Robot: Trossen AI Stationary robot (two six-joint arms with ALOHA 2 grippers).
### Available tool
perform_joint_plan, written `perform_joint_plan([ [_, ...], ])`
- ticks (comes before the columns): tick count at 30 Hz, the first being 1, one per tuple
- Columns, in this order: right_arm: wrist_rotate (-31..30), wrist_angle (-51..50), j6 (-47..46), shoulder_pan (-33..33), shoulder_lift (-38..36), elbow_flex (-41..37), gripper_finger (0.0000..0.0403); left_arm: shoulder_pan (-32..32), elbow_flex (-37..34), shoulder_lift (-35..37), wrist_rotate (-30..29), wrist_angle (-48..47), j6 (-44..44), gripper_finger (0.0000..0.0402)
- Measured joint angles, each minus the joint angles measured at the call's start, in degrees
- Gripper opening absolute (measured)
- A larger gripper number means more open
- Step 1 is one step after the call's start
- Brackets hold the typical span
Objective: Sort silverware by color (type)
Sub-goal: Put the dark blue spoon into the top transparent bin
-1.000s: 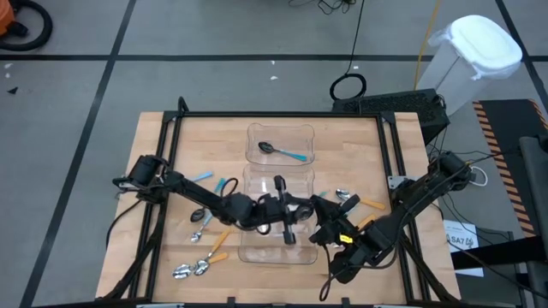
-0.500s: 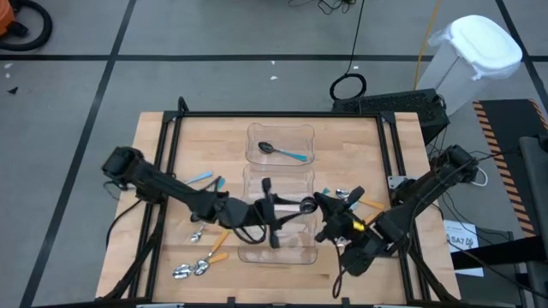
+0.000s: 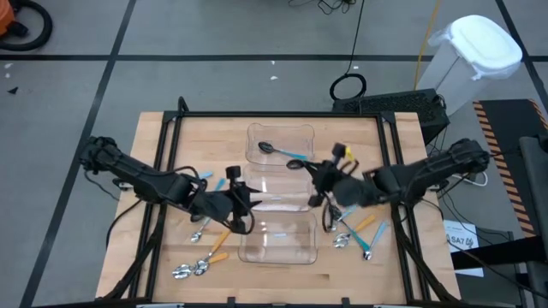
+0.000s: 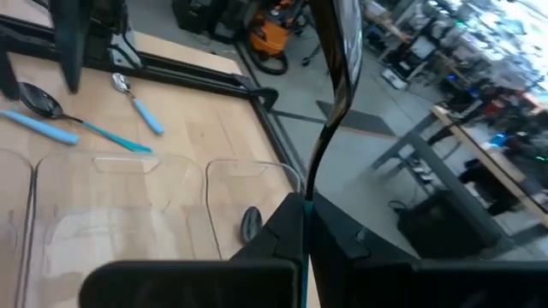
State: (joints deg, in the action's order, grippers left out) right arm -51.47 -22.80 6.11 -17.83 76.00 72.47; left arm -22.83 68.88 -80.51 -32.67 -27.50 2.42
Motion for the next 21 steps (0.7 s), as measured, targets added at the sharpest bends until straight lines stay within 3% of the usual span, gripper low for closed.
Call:
perform_joint_plan([
  [7, 15.6, 4.6, 6.4, 11.8, -0.1, 0.0, 0.0001, -2.1, -0.1, -0.7, 0.0, -12.6, 10.0, 0.0127],
  [15, 36.6, 4.7, 8.6, 23.7, -0.1, 0.0, 0.0002, -8.6, 0.0, -2.5, -0.7, -12.4, 10.0, 0.0127],
  [21, 44.1, 4.9, 9.8, 30.1, 0.5, 0.0, 0.0003, -10.8, 0.0, -3.3, -1.9, -11.9, 9.9, 0.0127],
])
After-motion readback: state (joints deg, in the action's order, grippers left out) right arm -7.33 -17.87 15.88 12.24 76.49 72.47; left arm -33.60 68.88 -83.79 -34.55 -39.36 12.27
